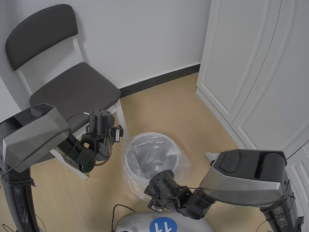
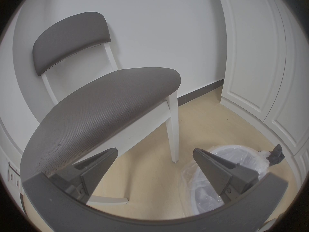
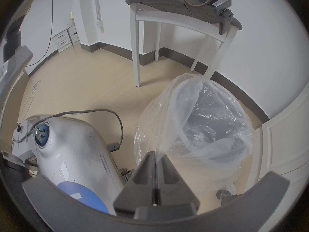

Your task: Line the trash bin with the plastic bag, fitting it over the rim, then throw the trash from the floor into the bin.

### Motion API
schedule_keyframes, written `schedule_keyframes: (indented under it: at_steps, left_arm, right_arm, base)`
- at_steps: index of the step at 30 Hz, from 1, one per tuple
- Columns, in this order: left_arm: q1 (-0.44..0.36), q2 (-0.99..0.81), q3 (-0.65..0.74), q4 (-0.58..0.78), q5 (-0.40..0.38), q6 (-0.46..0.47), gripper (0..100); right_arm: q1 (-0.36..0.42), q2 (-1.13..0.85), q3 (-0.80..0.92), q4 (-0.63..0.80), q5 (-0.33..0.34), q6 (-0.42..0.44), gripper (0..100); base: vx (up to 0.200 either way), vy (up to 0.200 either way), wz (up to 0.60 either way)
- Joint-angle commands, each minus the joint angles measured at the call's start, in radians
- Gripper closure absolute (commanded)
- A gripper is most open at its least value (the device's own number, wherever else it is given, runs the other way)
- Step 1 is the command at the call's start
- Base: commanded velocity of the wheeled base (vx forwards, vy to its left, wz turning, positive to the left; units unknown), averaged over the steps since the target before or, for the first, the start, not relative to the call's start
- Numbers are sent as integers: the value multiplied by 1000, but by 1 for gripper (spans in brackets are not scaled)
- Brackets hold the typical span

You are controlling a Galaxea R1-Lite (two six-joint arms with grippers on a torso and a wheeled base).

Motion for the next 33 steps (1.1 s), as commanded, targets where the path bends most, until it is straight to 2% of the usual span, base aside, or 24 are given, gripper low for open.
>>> schedule_keyframes:
  at_steps: [1, 8, 9, 14, 18, 22, 24, 27, 30, 33]
  left_arm:
    - [-5, 7, 0, 0, 1, -2, 0]
    - [-11, 16, -2, -2, 7, -2, 0]
    - [-11, 18, -2, -2, 7, -2, 0]
    - [-13, 16, 0, -2, 7, -2, 0]
    - [-13, 15, 0, -2, 7, -2, 0]
    - [-13, 10, 0, -2, 7, -2, 0]
    - [-13, 7, 0, -2, 7, -3, 0]
    - [-13, -4, 1, -2, 7, -3, 0]
    - [-13, -5, 1, -2, 7, -5, 0]
    - [-13, -5, 1, -2, 7, -5, 0]
  right_arm:
    - [-6, 40, -9, 0, -1, 1, 100]
    - [-19, 53, -40, 14, -1, 1, 100]
    - [-19, 53, -40, 16, -1, 1, 0]
    - [-19, 40, -16, 3, -1, 11, 0]
    - [-3, -64, 80, 2, 0, 38, 0]
    - [23, -173, 167, 0, 0, 78, 0]
    - [42, -248, 228, 0, -4, 124, 0]
    - [51, -334, 290, -1, -44, 164, 0]
    - [13, -385, 336, -1, -60, 170, 0]
    - [-78, -381, 376, -26, -50, 179, 0]
  base:
    - [0, 0, 0]
    - [0, 0, 0]
    - [0, 0, 0]
    - [0, 0, 0]
    - [0, 0, 0]
    - [0, 0, 0]
    - [0, 0, 0]
    - [0, 0, 0]
    - [0, 0, 0]
    - [0, 0, 0]
